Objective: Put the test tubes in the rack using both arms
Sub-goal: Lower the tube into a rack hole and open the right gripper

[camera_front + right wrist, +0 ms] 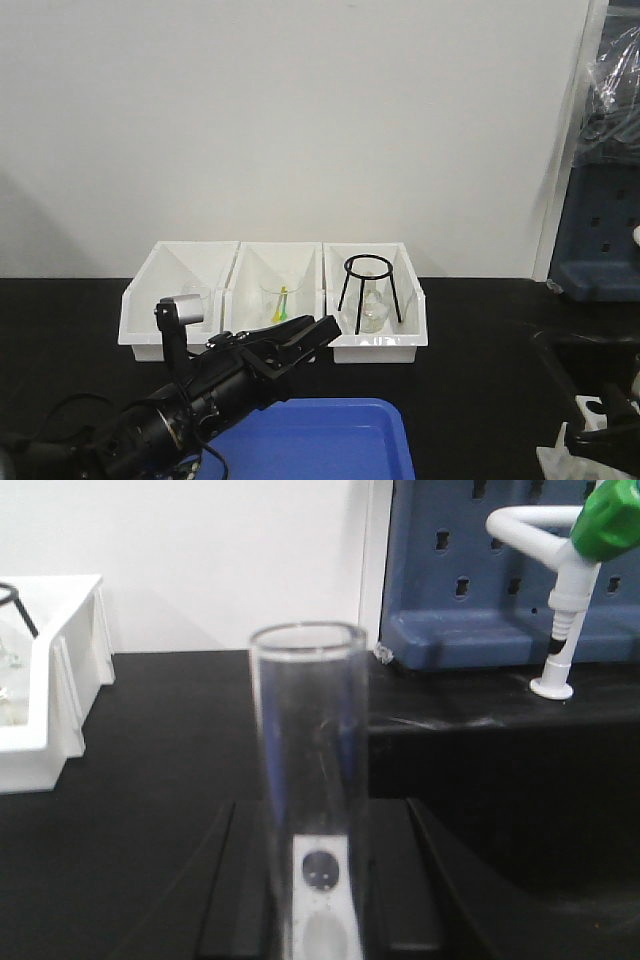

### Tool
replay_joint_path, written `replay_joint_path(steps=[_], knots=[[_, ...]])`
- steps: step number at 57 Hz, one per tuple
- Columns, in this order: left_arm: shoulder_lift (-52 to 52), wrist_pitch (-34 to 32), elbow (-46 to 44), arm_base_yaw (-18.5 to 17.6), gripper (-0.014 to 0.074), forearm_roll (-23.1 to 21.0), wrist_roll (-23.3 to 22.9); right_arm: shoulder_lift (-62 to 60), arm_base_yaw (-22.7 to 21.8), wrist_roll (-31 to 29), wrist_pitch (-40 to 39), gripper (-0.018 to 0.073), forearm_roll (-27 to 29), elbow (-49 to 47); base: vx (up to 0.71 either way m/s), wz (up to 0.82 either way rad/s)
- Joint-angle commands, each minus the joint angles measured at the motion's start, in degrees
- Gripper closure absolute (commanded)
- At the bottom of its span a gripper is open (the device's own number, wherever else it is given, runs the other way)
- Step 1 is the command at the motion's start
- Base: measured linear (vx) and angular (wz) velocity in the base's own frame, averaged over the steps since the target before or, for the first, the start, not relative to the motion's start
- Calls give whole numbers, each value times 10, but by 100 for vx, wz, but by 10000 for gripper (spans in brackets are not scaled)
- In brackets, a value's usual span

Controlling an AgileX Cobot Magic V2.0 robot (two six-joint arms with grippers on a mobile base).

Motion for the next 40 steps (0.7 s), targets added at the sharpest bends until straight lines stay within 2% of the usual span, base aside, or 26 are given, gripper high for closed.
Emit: replay_joint_path(steps=[1,9,21,32,40], knots=[[-28,-42,-16,-1,185,-19,-4,-8,-3,1,-79,566,-13,11,0,0],[-28,-42,-16,-1,185,-19,-4,4,-3,-3,-137,566,-13,41,0,0],[-28,-42,-16,-1,185,-19,-4,28,-3,-53,-151,559,-13,46,0,0],[-28,-42,-16,-1,185,-19,-4,32,-3,-35,-144,530,-12,47,0,0],[-28,-42,-16,-1,185,-19,-4,32,-3,-6,-141,465,-11,47,0,0]])
